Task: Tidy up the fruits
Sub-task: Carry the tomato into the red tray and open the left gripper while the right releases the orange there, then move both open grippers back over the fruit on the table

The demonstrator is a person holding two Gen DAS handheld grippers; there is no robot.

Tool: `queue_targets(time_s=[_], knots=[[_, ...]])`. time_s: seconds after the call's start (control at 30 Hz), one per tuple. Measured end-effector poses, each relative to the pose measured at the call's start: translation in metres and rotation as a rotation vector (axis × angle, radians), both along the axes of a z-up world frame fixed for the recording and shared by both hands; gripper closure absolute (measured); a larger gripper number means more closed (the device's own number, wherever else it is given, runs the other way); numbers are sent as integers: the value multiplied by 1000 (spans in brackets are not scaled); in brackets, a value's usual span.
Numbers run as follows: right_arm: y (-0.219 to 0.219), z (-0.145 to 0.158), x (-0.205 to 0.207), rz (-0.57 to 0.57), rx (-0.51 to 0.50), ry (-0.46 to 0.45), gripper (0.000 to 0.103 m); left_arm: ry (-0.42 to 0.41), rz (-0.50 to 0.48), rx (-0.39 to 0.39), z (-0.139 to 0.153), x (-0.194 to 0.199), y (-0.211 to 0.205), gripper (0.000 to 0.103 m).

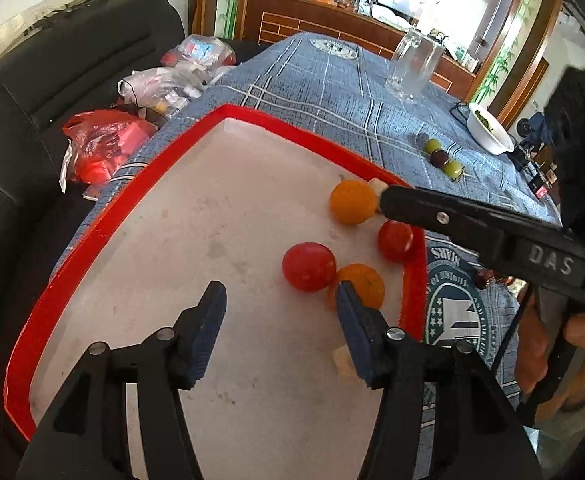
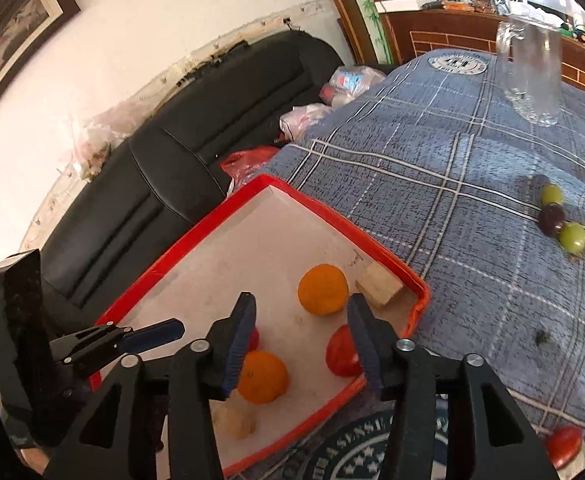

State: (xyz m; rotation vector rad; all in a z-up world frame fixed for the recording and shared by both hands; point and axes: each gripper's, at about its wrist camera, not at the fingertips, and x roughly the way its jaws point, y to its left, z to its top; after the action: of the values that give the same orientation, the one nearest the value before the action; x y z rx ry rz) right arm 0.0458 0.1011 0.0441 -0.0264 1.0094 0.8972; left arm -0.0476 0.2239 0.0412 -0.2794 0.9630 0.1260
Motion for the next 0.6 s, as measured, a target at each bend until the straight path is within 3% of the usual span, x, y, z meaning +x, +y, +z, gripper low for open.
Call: queue_targets(time_s=[0.1, 0.37, 0.5, 0.6], knots=[[-13, 6, -9, -17, 19, 0, 48, -20, 10, -7, 4, -6, -3, 42], [-45, 12, -36, -71, 9, -28, 40, -59, 15, 3, 10, -18, -16, 42], [-59, 16, -49, -94, 27, -37, 31, -64, 13, 16, 13, -20, -22, 42], [-69, 16, -55, -112, 42, -19, 30, -66, 5, 20, 15, -22, -26, 42]])
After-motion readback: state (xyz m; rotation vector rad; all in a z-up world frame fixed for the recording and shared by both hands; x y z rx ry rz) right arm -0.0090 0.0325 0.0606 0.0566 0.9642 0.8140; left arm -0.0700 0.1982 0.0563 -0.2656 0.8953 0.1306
